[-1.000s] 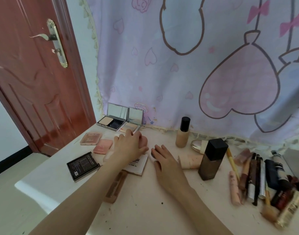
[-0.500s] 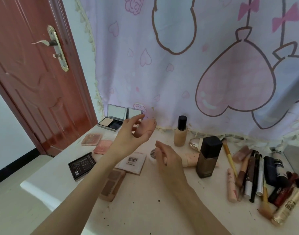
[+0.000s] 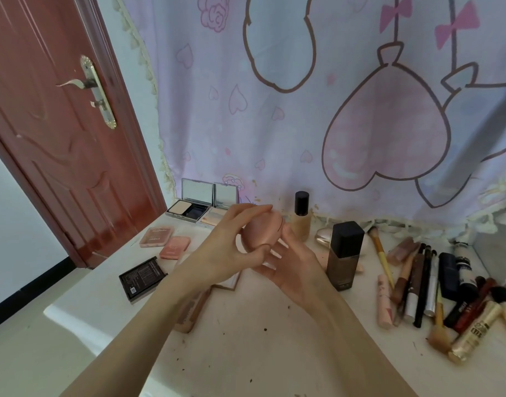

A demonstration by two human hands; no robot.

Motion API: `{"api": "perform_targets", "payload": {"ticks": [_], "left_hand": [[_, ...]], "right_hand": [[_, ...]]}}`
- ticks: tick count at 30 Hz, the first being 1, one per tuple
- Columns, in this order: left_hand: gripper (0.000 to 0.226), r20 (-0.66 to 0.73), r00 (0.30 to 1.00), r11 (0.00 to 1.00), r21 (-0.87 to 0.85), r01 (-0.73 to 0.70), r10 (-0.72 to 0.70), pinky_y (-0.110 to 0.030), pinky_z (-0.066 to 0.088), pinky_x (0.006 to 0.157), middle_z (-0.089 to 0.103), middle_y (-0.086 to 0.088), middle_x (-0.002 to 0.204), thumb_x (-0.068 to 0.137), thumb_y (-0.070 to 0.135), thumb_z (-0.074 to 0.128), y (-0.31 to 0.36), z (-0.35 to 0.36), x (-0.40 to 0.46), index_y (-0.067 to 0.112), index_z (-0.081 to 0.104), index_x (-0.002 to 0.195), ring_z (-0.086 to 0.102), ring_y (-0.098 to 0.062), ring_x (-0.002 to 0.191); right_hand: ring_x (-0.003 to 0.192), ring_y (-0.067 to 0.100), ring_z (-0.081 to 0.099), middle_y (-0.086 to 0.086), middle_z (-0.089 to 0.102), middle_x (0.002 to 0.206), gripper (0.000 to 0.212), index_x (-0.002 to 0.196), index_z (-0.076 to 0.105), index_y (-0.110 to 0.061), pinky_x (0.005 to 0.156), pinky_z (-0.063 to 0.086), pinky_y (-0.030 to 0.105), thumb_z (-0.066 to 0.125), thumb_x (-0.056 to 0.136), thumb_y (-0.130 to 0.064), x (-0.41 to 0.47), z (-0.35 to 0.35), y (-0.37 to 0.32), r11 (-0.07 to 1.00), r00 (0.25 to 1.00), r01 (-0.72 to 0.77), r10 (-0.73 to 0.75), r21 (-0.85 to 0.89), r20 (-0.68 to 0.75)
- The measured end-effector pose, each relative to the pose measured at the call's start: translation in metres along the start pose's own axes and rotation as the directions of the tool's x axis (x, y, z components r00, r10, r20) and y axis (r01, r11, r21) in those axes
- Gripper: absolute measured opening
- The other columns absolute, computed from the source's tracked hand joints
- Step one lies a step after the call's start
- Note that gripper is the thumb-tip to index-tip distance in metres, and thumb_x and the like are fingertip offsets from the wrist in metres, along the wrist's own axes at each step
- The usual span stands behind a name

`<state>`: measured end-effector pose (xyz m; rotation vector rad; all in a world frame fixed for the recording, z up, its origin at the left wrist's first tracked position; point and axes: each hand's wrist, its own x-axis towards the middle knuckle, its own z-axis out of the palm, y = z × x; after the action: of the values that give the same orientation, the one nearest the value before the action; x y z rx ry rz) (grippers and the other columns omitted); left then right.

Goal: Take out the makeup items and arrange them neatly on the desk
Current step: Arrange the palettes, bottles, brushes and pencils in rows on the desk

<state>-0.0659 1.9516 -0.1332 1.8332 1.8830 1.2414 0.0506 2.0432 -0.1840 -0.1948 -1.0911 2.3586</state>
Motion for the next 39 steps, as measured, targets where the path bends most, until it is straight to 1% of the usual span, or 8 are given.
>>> {"api": "perform_targets", "payload": {"ticks": [5,11,15,18,21,26,34,39], "left_hand": [[0.068,0.120,0.992,0.998,0.041,0.038,-0.042,-0.008,0.025,0.104,0.035,0.007,0.135,0.079,0.001,0.065,0.000,-0.007,-0.002,0.022,0.039,0.138,0.031,0.007,0.126],[0.061,0.204,0.978,0.999,-0.004,0.046,-0.044,-0.020,0.025,0.110,0.035,0.016,0.144,0.083,0.000,0.063,0.005,-0.012,-0.002,0.024,0.043,0.136,0.027,0.006,0.133],[0.041,0.109,0.990,0.995,-0.019,0.094,-0.091,-0.014,0.039,0.098,0.057,0.016,0.122,0.085,0.022,0.065,0.006,-0.007,-0.003,0.032,0.054,0.122,0.050,0.007,0.113],[0.034,0.065,0.993,0.995,-0.012,0.097,-0.096,-0.019,0.044,0.095,0.063,0.010,0.112,0.084,0.019,0.066,0.005,-0.005,-0.002,0.025,0.058,0.117,0.058,-0.001,0.104],[0.035,0.094,0.991,0.993,-0.058,0.103,-0.098,-0.014,0.043,0.094,0.063,0.011,0.114,0.084,0.016,0.066,0.005,-0.008,-0.002,0.032,0.057,0.113,0.058,0.000,0.105],[0.043,0.142,0.984,0.993,-0.026,0.115,-0.110,-0.006,0.038,0.093,0.059,0.019,0.118,0.085,0.011,0.065,0.003,-0.011,-0.003,0.036,0.052,0.117,0.054,0.008,0.109],[0.040,0.053,0.998,0.894,0.444,-0.064,0.045,-0.019,0.038,0.073,0.058,0.005,0.094,0.085,0.010,0.057,0.007,0.001,-0.004,0.018,0.055,0.124,0.051,-0.014,0.082],[0.046,-0.008,0.995,0.960,0.265,-0.091,0.096,-0.006,0.038,0.078,0.062,0.017,0.104,0.087,0.005,0.057,0.001,0.000,-0.009,0.034,0.051,0.123,0.054,0.003,0.092]], "right_hand": [[0.099,0.029,0.065,0.021,0.064,0.114,0.056,0.126,0.055,-0.009,0.078,0.055,0.035,0.058,0.083,-0.046,0.001,-0.001,0.002,0.985,0.995,-0.098,0.096,0.140,0.018],[0.102,0.028,0.064,0.019,0.066,0.110,0.049,0.120,0.062,-0.013,0.084,0.053,0.038,0.063,0.081,-0.043,-0.001,-0.005,0.002,0.970,0.994,-0.103,0.091,0.220,0.066],[0.103,0.021,0.062,0.013,0.063,0.110,0.030,0.113,0.063,-0.006,0.089,0.050,0.030,0.055,0.089,-0.023,-0.002,-0.006,0.001,0.986,0.995,-0.023,0.006,0.162,0.104],[0.106,0.022,0.058,0.013,0.061,0.109,0.037,0.120,0.052,0.000,0.095,0.047,0.029,0.055,0.086,-0.015,-0.001,-0.005,0.002,0.993,0.990,0.014,-0.030,0.118,0.136],[0.114,0.027,0.054,0.016,0.056,0.119,0.052,0.130,0.045,0.002,0.102,0.043,0.035,0.058,0.085,-0.019,-0.001,-0.005,0.001,0.995,0.993,0.025,-0.036,0.097,0.113],[0.113,0.028,0.059,0.013,0.060,0.122,0.043,0.125,0.057,-0.009,0.093,0.049,0.039,0.058,0.088,-0.031,0.000,-0.009,0.004,0.988,0.998,0.002,-0.012,0.156,0.060],[0.115,0.028,0.055,0.017,0.057,0.120,0.032,0.115,0.059,0.000,0.095,0.048,0.036,0.054,0.090,-0.020,0.004,-0.006,0.012,0.987,0.996,0.065,-0.072,0.148,0.048],[0.111,0.032,0.061,0.027,0.061,0.118,0.052,0.117,0.059,-0.003,0.083,0.055,0.034,0.052,0.087,-0.045,0.006,-0.005,0.013,0.960,0.996,-0.082,0.091,0.267,-0.023]]}}
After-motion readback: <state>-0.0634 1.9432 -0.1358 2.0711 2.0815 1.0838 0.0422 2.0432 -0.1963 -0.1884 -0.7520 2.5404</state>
